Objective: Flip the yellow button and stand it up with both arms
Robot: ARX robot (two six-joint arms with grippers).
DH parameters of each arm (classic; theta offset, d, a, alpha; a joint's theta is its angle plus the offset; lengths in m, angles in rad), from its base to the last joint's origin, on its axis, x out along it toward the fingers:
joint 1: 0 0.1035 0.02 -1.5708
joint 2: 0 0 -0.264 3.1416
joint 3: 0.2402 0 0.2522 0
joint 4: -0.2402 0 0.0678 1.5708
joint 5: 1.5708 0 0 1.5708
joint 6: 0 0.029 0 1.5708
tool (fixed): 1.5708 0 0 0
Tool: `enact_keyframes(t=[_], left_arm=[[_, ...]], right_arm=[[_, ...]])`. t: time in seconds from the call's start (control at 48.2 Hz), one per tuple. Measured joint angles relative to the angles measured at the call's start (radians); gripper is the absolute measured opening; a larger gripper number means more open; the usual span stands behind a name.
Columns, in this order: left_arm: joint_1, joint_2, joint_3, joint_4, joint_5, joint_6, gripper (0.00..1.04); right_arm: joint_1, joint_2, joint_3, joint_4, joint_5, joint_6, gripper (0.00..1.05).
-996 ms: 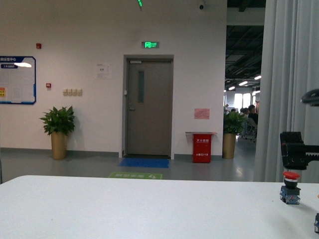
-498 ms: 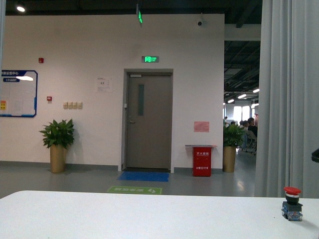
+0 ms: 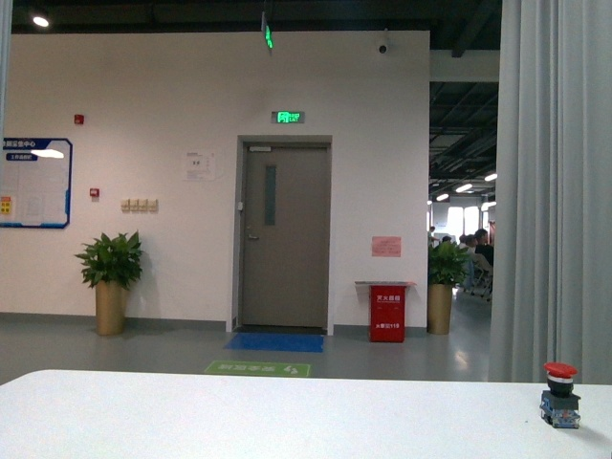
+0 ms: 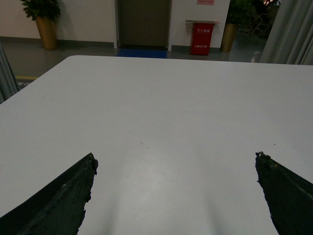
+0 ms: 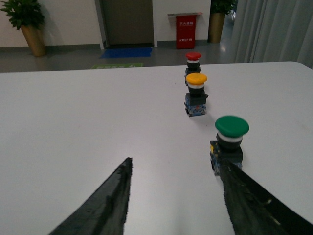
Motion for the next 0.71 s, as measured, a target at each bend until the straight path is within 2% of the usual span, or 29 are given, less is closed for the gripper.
enact_keyframes(t=[0.145, 0.311, 0.706], left_arm=[[0.0, 0.0, 0.0, 0.0, 0.0, 0.0, 0.98], [0.0, 0.0, 0.0, 0.0, 0.0, 0.0, 0.98], [0.0, 0.0, 0.0, 0.0, 0.0, 0.0, 0.98]], right_arm=[[0.001, -0.154, -0.111, 0.007, 0.0, -0.03, 0.26], [0.001, -0.198, -0.164, 0.01, 0.0, -0.039, 0.03], [0.001, -0.203, -0.164, 0.01, 0.0, -0.04, 0.03]])
